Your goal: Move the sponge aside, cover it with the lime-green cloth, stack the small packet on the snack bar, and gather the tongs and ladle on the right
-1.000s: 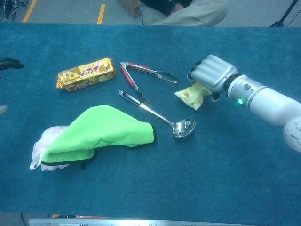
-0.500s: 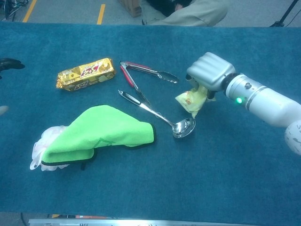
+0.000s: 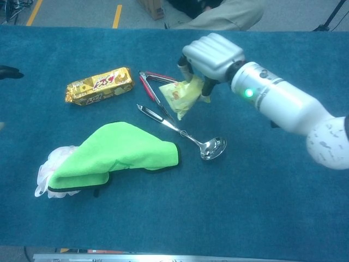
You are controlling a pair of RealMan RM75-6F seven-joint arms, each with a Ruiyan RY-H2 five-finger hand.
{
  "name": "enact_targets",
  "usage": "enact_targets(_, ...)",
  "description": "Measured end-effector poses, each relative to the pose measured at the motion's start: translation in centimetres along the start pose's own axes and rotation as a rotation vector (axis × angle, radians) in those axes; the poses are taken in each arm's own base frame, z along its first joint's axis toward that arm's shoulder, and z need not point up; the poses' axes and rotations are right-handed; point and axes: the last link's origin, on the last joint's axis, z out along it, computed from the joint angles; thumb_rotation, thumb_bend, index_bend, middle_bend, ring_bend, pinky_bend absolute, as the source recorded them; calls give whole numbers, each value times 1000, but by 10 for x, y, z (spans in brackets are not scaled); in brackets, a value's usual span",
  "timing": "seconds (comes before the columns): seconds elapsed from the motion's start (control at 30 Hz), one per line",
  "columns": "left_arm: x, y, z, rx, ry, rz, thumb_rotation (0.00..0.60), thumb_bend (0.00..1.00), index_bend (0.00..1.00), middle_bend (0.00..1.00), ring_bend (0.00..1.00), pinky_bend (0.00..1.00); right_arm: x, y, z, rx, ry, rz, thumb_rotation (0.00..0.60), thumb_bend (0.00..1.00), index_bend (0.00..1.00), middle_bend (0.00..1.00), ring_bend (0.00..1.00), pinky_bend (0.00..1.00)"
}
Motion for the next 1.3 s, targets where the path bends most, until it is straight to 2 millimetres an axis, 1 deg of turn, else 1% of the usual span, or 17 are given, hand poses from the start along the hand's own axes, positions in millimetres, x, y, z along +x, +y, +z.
enact_targets(0.13, 1, -2, -3, 5, 2, -4, 600, 375, 0, 0, 0, 162, 3, -17, 9, -5, 12, 26, 600, 0, 622, 531, 503, 673)
enact_targets(0.27, 1, -4, -6, 11, 4, -6, 600, 375, 0, 0, 0, 162, 7, -32, 20, -20, 45, 31, 600, 0, 622, 529, 498, 670)
enact_targets(0.47, 3, -7, -9, 21, 10, -10, 600, 375, 0, 0, 0, 162, 8, -46, 33, -49, 84, -19, 600, 0, 621, 524, 487, 657)
enact_targets(0.6, 3, -8, -10, 23, 12, -12, 600, 375, 0, 0, 0, 162, 5, -54, 37, -58, 93, -41, 600, 0, 576, 495, 447, 622)
enact_targets(0.7, 3, -8, -10, 21, 12, -11, 600, 375, 0, 0, 0, 162, 3, -62, 41, -61, 103, -55, 600, 0, 501, 448, 393, 584)
enact_targets(0.77, 4, -7, -10, 19, 14, -11, 600, 375, 0, 0, 0, 162, 1, -69, 44, -59, 105, -67, 600, 0, 400, 387, 328, 539)
enact_targets(0.8, 5, -7, -10, 19, 16, -10, 600, 375, 0, 0, 0, 162, 1, -72, 45, -55, 104, -73, 600, 0, 326, 343, 283, 508)
enact_targets(0.87, 6, -7, -11, 19, 20, -8, 600, 375, 0, 0, 0, 162, -1, -78, 45, -44, 102, -89, 600, 0, 222, 292, 238, 476)
enact_targets(0.93, 7, -6, -12, 20, 24, -6, 600, 375, 0, 0, 0, 162, -2, -80, 44, -36, 100, -92, 600, 0, 102, 254, 213, 460)
enact_targets(1.0, 9, -6, -13, 22, 27, -2, 600, 375, 0, 0, 0, 162, -1, -78, 42, -34, 101, -92, 600, 0, 33, 232, 201, 454)
enact_targets(1.03, 9, -6, -13, 23, 28, -1, 600, 375, 0, 0, 0, 162, 0, -76, 42, -35, 103, -91, 600, 0, 14, 226, 199, 452)
enact_targets(1.13, 11, -5, -14, 22, 30, 0, 600, 375, 0, 0, 0, 162, 4, -71, 38, -35, 106, -73, 600, 0, 9, 225, 199, 450)
enact_targets(1.3, 13, -3, -13, 12, 32, 1, 600, 375, 0, 0, 0, 162, 11, -53, 26, -35, 103, -69, 600, 0, 9, 225, 199, 450)
